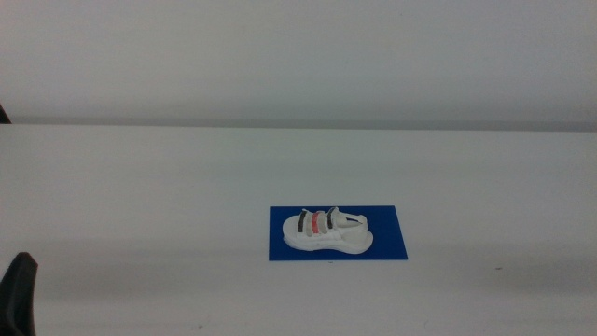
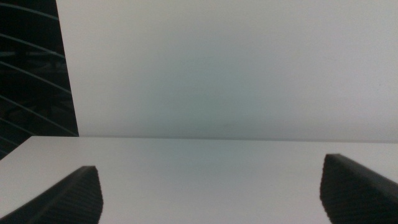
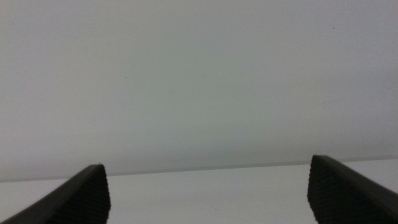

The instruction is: Use one arm to grab the shoe from the table and place it on the mat.

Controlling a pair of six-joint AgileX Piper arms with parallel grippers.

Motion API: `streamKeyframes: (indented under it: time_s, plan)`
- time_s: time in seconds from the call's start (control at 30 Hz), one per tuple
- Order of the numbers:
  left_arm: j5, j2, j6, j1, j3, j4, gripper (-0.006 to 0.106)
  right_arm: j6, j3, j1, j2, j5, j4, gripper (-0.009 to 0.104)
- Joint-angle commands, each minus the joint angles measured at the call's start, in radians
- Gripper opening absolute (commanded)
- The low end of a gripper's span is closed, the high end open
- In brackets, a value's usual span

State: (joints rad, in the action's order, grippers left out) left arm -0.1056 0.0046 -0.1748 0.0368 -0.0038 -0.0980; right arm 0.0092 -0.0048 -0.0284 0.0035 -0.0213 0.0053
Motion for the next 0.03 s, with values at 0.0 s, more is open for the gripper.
streamKeyframes:
  time_s: [0.0]
  plan:
    - [0.015,-0.041,-0.006,0.002,0.043,0.000,0.094,-0.001,0.042,-0.005,-0.039,0.007,-0.005,0.085]
